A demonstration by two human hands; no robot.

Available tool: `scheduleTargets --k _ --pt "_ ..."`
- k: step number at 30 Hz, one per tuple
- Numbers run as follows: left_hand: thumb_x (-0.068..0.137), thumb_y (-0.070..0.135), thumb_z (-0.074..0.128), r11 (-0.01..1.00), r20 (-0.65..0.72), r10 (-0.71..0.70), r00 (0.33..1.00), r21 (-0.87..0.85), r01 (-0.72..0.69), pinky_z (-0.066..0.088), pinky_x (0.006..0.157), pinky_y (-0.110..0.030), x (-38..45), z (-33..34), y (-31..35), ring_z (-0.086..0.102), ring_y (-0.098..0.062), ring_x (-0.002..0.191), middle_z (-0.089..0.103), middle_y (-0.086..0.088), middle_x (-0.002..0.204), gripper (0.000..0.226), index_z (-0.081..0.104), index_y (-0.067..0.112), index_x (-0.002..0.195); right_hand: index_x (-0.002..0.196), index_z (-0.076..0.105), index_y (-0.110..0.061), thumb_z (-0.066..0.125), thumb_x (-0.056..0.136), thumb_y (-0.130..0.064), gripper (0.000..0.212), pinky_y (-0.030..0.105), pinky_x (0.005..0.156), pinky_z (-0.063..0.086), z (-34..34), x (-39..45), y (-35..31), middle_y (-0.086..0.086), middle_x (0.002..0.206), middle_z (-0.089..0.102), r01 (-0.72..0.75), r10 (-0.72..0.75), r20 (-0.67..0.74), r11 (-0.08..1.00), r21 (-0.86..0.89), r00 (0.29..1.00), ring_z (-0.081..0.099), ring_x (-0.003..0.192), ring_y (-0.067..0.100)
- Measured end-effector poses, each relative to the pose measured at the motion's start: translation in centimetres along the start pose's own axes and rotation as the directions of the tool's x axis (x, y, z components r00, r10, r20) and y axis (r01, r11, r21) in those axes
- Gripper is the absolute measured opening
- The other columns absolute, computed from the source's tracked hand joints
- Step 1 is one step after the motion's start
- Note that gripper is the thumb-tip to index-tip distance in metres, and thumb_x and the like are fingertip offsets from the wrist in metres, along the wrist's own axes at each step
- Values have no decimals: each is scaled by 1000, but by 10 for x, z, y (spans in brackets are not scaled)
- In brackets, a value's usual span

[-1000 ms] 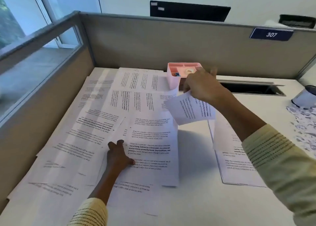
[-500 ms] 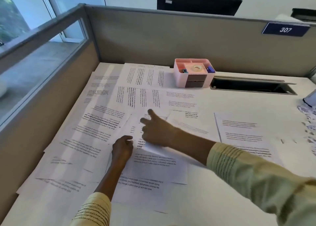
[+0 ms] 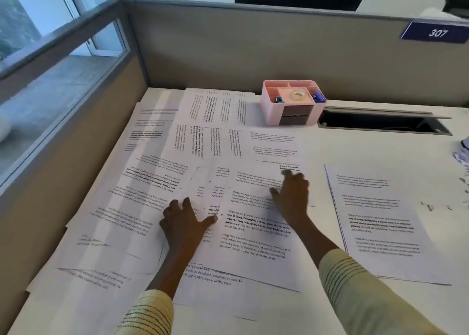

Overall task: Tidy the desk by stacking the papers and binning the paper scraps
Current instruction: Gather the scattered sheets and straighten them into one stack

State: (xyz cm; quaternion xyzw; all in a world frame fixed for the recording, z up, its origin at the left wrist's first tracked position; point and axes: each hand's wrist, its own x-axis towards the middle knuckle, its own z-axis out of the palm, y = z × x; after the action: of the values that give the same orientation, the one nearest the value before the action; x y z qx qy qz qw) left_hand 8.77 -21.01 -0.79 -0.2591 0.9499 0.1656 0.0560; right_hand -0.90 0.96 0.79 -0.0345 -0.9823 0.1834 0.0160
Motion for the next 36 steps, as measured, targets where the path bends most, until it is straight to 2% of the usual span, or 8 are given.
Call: scheduleTargets --k 2,6,15,21,24,27,31,36 --pt "74 75 54 997 3 24 1000 77 -24 31 104 -45 -1 6 0 30 -32 134 30 -14 147 91 31 20 143 131 37 -7 72 74 -50 79 43 92 42 -6 6 20 23 127 42 -244 250 72 966 -86 966 44 115 39" --pt "72 77 52 997 -15 33 999 65 -32 30 104 -47 -2 11 5 29 -33 133 29 -15 145 88 35 24 141 129 31 -5 80 61 -56 98 47 94 40 -8 14 28 24 130 37 -410 407 96 912 12 908 39 120 41" --pt "84 68 46 997 2 71 997 -13 -71 11 118 -44 -4 21 12 5 -32 147 10 -13 159 85 25 16 149 138 28 -1 81 71 -36 92 43 96 38 -9 -3 25 25 133 38 -403 373 153 868 291 915 38 123 40" --pt "89 67 34 996 11 80 997 41 -81 17 115 -47 -13 21 16 14 -34 144 15 -14 157 75 23 25 150 146 23 -7 82 67 -41 104 47 104 41 -3 -22 24 19 138 45 -470 397 262 643 605 880 46 125 36" --pt "97 53 27 992 -14 124 992 39 -124 26 108 -47 -13 15 18 26 -33 137 28 -14 151 54 34 30 146 144 30 -15 85 62 -42 102 41 83 51 -14 -22 25 13 133 50 -575 412 421 398 715 808 54 109 31" --pt "101 30 36 987 -64 111 992 -114 -118 34 103 -44 -6 10 15 37 -29 128 41 -11 142 43 39 24 143 138 37 -14 82 71 -24 82 25 52 36 -27 -26 29 7 90 58 -616 343 524 269 740 779 52 63 18" --pt "97 18 47 974 -98 32 995 -221 -53 36 103 -42 4 1 7 43 -29 126 51 -9 137 40 47 13 137 118 55 1 84 67 -15 60 27 56 43 -28 -36 31 10 90 65 -586 295 507 468 662 810 56 65 21" --pt "81 68 51 989 52 144 988 22 -145 31 101 -43 3 2 4 30 -28 129 39 -7 140 73 44 24 140 114 51 3 83 69 -24 61 42 79 54 -22 -37 19 13 100 58 -500 313 406 686 528 859 59 89 30"
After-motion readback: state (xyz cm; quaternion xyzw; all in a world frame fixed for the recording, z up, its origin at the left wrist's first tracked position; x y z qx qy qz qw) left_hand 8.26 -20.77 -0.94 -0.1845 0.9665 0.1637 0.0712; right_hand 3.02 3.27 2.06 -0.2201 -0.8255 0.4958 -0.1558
